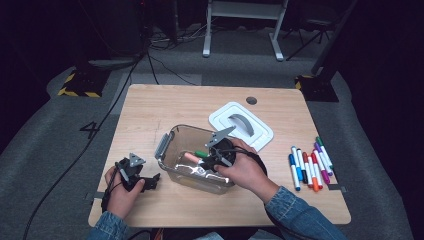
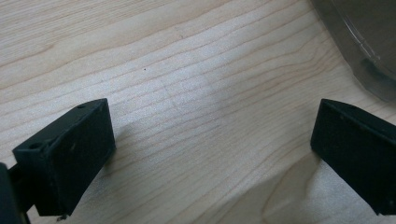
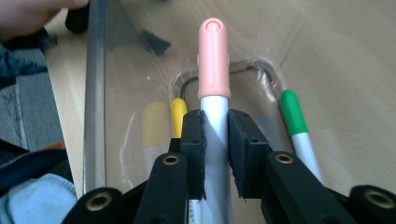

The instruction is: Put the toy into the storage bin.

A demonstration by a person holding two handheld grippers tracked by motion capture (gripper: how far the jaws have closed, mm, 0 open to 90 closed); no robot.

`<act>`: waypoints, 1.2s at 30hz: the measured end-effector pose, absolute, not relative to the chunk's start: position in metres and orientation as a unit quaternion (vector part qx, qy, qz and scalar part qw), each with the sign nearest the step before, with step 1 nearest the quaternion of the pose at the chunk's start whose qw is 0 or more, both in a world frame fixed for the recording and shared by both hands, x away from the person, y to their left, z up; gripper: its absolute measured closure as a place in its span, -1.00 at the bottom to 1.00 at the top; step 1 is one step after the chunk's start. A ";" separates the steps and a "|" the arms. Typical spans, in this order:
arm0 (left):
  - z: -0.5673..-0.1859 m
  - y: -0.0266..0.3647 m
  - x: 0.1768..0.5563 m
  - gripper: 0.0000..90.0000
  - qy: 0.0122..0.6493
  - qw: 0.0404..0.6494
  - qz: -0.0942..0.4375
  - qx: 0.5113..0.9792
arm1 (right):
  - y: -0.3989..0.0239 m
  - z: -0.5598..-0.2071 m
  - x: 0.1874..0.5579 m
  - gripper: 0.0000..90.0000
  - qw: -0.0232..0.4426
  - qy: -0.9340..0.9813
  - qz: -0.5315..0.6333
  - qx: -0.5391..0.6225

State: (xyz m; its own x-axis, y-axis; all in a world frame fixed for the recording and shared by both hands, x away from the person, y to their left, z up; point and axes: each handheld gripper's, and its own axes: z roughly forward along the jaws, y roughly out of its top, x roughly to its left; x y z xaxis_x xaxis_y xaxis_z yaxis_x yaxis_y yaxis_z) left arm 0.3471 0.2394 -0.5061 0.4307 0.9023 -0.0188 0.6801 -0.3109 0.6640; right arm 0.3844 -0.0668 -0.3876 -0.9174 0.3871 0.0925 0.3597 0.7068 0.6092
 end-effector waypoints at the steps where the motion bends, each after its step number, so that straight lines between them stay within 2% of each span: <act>1: -0.506 0.239 0.347 -1.00 0.501 0.305 0.182 0.789 | -0.065 -0.392 0.384 0.71 0.019 0.927 0.316 0.199; 20: -0.506 0.239 0.347 -1.00 0.502 0.305 0.182 0.789 | -0.060 -0.409 0.385 0.71 -0.006 0.949 0.260 0.177; 21: -0.506 0.239 0.347 -1.00 0.502 0.306 0.182 0.788 | -0.059 -0.409 0.385 0.68 -0.008 0.950 0.257 0.176; 22: -0.506 0.239 0.347 -1.00 0.502 0.305 0.182 0.789 | -0.059 -0.409 0.386 0.50 -0.007 0.950 0.259 0.176; 24: -0.506 0.239 0.347 -1.00 0.502 0.305 0.182 0.789 | -0.060 -0.408 0.387 0.50 -0.002 0.948 0.266 0.177; 26: -0.506 0.239 0.347 -1.00 0.501 0.306 0.182 0.789 | -0.063 -0.404 0.388 0.35 -0.005 0.938 0.290 0.190; 30: -0.506 0.239 0.347 -1.00 0.502 0.306 0.182 0.788 | -0.069 -0.394 0.390 0.32 0.019 0.929 0.316 0.192; 36: -0.506 0.239 0.347 -1.00 0.502 0.306 0.182 0.788 | -0.097 -0.359 0.392 0.26 0.072 0.895 0.382 0.220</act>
